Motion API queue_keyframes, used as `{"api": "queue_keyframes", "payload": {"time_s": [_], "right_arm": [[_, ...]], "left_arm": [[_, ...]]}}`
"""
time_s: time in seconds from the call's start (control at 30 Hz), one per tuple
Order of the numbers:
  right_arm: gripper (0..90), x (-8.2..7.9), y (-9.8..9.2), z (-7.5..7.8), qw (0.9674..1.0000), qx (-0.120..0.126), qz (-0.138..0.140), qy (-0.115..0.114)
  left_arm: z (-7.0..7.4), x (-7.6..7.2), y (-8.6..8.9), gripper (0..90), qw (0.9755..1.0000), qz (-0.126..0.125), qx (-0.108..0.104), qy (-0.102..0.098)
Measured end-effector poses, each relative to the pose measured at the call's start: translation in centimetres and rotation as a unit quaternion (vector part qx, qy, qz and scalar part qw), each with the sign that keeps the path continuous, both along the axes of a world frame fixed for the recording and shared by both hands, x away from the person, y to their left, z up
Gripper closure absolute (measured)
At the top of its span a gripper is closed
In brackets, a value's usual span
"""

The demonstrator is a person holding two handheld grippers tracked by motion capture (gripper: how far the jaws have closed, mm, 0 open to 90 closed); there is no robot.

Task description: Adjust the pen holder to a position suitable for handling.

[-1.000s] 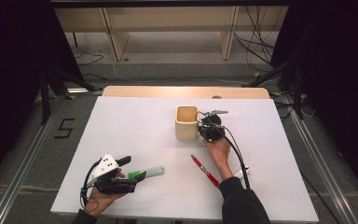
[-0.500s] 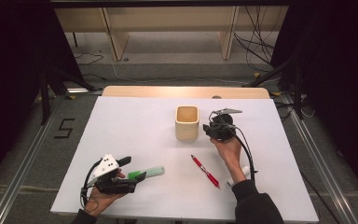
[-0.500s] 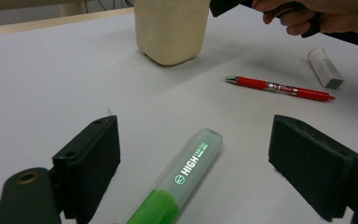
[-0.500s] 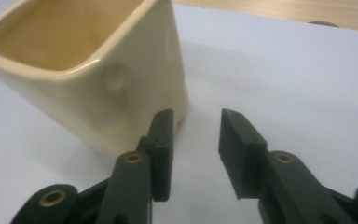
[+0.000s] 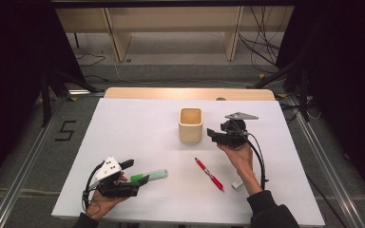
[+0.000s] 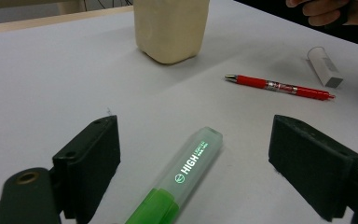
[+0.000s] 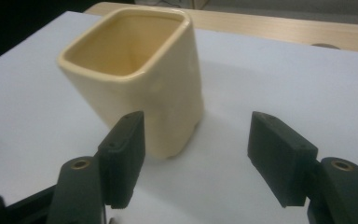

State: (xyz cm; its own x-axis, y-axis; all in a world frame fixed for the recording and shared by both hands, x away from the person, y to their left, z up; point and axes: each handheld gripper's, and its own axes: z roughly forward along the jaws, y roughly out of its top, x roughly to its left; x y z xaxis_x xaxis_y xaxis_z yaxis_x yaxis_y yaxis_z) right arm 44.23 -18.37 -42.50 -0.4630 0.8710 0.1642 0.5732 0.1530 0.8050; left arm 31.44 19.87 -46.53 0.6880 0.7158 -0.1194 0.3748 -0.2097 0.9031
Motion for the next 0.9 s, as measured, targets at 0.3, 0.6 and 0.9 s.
{"api": "queue_keyframes", "payload": {"time_s": [0.3,0.6,0.9], "right_arm": [[33.2,-3.4,0.0,0.7,0.9980,0.024,0.045,-0.037],[32.5,-5.0,-0.5,1.1,0.9959,0.042,0.062,-0.051],[29.4,-6.8,-1.2,1.0,0.9939,0.043,0.083,-0.058]], "left_arm": [[0.0,0.0,-0.1,16.0,1.0000,-0.002,0.002,0.005],[0.0,0.2,0.1,16.0,1.0000,-0.001,0.005,0.007],[0.1,0.4,0.1,15.9,0.9998,-0.005,0.016,0.011]]}}
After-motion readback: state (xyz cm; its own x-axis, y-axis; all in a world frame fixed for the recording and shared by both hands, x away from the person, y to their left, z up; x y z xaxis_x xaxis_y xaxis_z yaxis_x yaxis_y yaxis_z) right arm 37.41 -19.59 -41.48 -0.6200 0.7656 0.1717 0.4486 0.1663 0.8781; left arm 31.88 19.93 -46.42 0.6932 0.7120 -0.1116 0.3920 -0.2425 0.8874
